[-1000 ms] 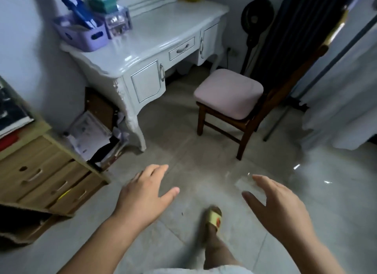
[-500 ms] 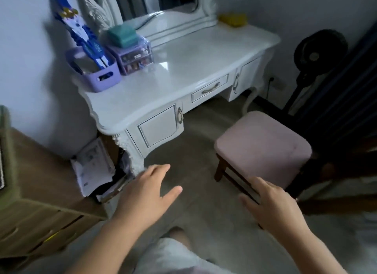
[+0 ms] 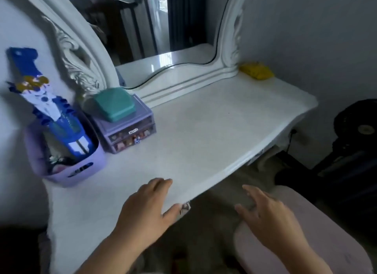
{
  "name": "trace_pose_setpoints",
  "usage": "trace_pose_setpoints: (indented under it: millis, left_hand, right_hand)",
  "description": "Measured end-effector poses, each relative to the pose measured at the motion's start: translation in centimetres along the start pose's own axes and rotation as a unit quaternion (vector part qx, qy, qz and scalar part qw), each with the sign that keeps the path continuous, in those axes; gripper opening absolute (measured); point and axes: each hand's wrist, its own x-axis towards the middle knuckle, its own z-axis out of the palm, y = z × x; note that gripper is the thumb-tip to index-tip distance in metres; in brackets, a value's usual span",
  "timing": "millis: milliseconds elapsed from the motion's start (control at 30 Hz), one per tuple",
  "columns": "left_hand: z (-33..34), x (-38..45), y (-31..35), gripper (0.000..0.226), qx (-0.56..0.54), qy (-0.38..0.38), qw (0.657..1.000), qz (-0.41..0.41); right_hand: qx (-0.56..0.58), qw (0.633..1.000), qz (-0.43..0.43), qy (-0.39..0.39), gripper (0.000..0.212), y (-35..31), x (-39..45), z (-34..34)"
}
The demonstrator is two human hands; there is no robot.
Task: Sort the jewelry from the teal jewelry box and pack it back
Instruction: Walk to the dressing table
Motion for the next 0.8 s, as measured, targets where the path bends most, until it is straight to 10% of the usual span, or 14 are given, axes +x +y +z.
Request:
trace_pose_setpoints:
  millis: [267,800]
  left_hand:
    - [-1.3,11.2,-0.7,0.060,-0.036,0.003,0.999,-0.035]
    - [5.8,26.4,9.0,0.062,-0.116,0.079,0.919,-0.369]
  right_hand:
    - [-0.012,0.996,-0.077,-0.048,0.054,-1.8,13.9,-1.2]
    - [-0.125,0.885,-0.388,-0.227,0.056,5.6,41.1,-4.1]
